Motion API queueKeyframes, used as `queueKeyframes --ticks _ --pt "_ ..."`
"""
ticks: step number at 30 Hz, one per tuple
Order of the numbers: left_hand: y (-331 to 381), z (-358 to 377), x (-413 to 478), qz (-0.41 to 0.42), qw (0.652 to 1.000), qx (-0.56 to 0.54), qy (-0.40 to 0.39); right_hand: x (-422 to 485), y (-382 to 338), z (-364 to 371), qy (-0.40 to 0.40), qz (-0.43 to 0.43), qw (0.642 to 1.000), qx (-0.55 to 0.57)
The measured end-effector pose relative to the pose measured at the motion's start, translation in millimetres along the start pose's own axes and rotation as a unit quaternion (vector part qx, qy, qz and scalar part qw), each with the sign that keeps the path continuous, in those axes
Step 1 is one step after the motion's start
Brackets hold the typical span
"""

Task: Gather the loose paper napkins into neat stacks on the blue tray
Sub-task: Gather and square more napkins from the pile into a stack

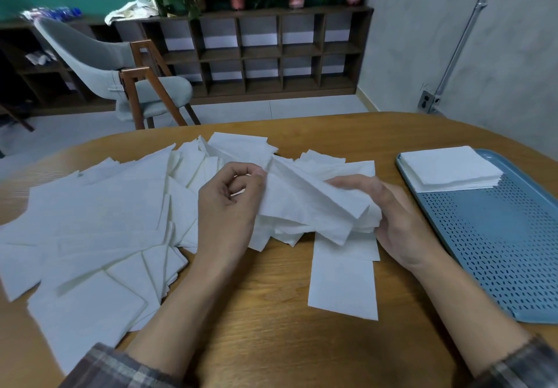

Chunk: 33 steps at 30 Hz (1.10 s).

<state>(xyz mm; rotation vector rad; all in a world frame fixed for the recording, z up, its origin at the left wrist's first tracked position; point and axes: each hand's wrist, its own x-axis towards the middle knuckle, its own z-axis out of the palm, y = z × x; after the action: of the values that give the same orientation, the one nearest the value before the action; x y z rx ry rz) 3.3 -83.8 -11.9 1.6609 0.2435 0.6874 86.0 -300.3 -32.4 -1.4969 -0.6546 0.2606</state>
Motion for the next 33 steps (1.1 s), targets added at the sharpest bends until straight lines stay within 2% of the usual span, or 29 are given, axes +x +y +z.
queueKeyframes --ticks 4,7,10,13,18,22,25,29,33 --pt "-3 -2 2 -0.021 1.000 0.004 0.018 -1 -1 -1 -0.001 0.034 0.997 0.069" --pt "-4 -4 2 -0.033 0.999 0.016 0.003 -2 -4 3 0.043 0.034 0.998 0.015" --pt "-3 -5 2 -0.037 0.998 0.029 -0.051 -1 -8 8 0.097 0.049 0.994 -0.014" --pt "-3 -6 3 -0.035 0.996 0.020 -0.080 -1 -8 8 0.115 0.062 0.991 -0.024" --pt "-1 -8 0 0.071 0.986 0.090 -0.119 -3 -10 12 0.075 0.072 0.993 -0.047" --pt "-8 -7 1 0.226 0.945 0.188 -0.143 -3 -10 13 0.064 0.083 0.993 -0.049" --pt "-13 -6 2 0.265 0.931 0.210 -0.137 -4 -8 13 0.050 0.084 0.994 -0.048" --pt "-4 -7 -1 0.234 0.949 0.169 -0.123 -4 -11 12 0.015 0.066 0.996 -0.061" --pt "9 -12 0 0.064 0.981 0.095 -0.156 -4 -9 8 -0.027 0.031 0.994 -0.097"
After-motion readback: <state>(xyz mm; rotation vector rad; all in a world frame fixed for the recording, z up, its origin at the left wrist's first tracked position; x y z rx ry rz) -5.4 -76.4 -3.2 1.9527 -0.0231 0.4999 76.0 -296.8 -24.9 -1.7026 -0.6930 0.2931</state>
